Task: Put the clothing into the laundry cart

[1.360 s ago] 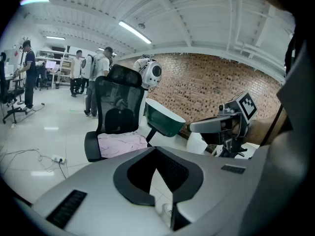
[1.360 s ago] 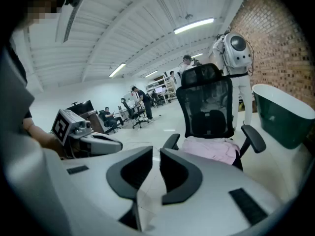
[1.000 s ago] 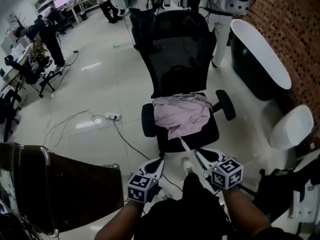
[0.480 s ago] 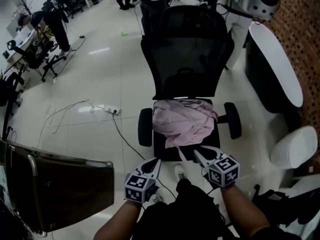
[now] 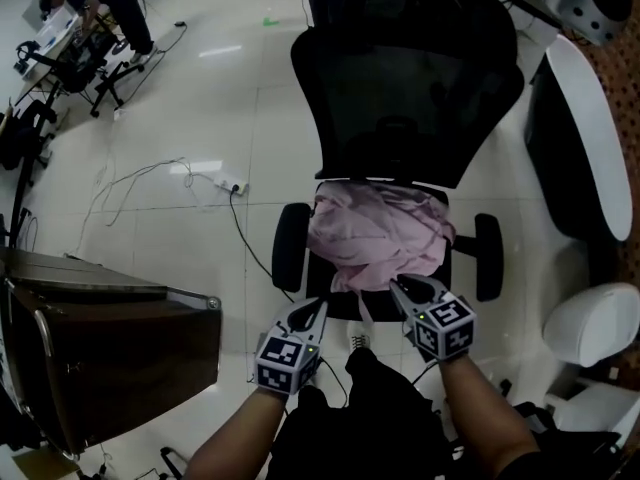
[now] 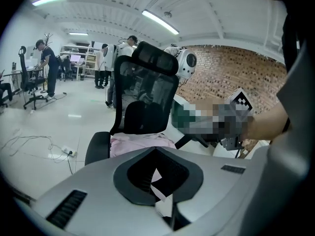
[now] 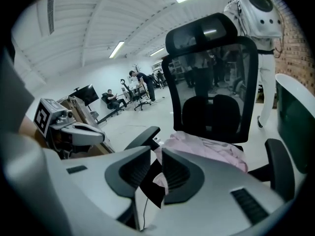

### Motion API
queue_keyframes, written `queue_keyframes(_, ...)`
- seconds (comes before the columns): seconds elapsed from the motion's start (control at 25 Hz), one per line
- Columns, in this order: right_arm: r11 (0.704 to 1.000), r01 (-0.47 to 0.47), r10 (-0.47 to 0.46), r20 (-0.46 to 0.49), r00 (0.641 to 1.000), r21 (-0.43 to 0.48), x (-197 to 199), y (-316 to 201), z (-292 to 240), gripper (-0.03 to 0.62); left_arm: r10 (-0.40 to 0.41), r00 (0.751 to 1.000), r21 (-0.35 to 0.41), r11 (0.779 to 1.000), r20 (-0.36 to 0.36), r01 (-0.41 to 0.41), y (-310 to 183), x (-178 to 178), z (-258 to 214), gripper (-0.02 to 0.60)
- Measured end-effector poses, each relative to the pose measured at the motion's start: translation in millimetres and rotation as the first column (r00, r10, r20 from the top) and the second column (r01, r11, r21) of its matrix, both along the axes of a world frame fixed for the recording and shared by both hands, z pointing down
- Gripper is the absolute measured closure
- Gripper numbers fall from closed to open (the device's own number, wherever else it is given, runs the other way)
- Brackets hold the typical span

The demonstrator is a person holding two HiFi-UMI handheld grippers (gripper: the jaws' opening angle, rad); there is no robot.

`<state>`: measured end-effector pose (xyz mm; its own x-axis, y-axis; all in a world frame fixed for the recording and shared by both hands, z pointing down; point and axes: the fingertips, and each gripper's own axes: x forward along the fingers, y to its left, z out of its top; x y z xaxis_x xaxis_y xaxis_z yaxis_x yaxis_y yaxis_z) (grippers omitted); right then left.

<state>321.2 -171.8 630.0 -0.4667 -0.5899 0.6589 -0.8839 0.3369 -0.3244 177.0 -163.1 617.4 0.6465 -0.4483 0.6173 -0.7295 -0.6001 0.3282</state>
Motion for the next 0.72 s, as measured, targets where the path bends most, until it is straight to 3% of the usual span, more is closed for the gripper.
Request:
queue_keyframes(0.24, 0.997, 0.066, -0.066, -0.012, 0.998, -0.031, 6.3, -32.0, 48.9, 0.497, -0.031, 0.999, -0.036, 0.999, 0.022, 0.032, -24.3, 17.2, 36.2, 0.583)
queue_keyframes(0.44, 0.99, 0.134, -0.135, -0.043, 0.99, -0.036, 7.3, -55.2, 88.4, 0.444, -0.063, 0.998, -0.057, 0.996, 0.019, 0.064, -41.4, 32.1, 63.9, 0.583)
queue_keyframes(0.72, 0.972, 0.228, -0.234, -0.217, 0.948, -0.052, 11.8, -79.0, 165.1, 0.444, -0.117, 0.993, -0.083, 0.989, 0.027, 0.119, -54.9, 33.6, 107.3, 0.583)
